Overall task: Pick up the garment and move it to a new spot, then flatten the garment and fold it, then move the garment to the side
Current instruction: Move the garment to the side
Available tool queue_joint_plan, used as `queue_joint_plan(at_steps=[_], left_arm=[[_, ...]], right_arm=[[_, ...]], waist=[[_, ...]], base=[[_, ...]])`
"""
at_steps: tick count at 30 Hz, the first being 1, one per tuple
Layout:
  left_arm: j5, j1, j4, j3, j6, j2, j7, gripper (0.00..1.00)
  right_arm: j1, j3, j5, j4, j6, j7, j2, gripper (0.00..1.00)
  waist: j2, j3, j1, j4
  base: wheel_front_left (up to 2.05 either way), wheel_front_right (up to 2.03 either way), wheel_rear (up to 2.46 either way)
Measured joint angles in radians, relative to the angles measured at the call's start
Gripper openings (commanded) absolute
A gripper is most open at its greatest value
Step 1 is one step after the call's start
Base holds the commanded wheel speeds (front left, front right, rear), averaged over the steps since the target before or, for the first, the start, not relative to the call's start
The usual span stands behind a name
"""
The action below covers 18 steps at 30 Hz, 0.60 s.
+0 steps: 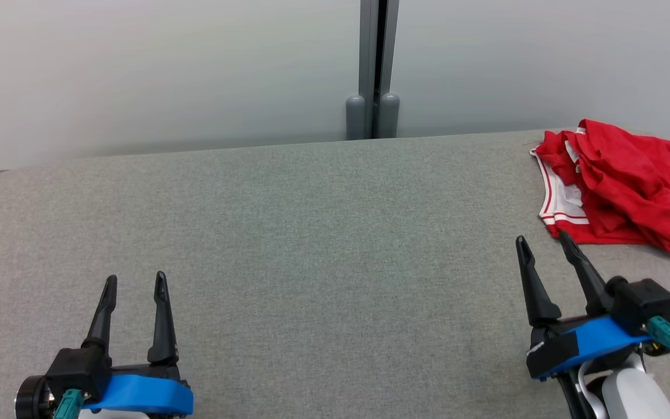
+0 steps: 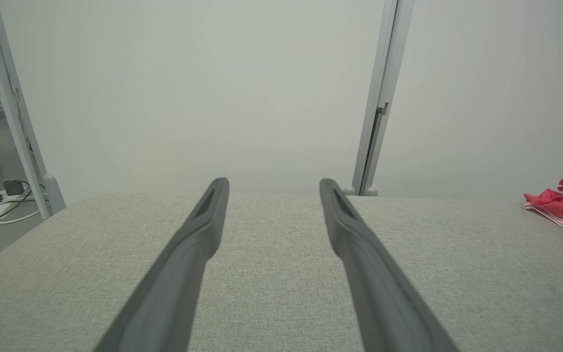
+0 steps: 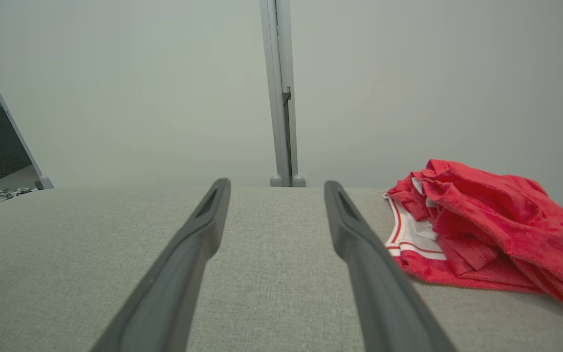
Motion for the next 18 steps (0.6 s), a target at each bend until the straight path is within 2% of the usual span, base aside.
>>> queue_joint_plan(at_steps=[9, 18], left_arm=[[-0.011, 0.004, 0.009, -0.010, 0.006, -0.001, 0.004, 1.00], [-0.019, 0.003, 0.003, -0.009, 0.024, 0.002, 0.014, 1.00]], right_arm=[[0.090, -0.063, -0.044, -0.116, 0.000, 0.053, 0.058, 1.00], [0.126, -0.083, -0.066, -0.182, 0.000, 0.085, 0.072, 1.00]], waist=[[0.0000, -0.009, 0.0000, 0.016], [0.0000, -0.009, 0.0000, 0.023]], base=[[0.00, 0.00, 0.00], [0.00, 0.00, 0.00]])
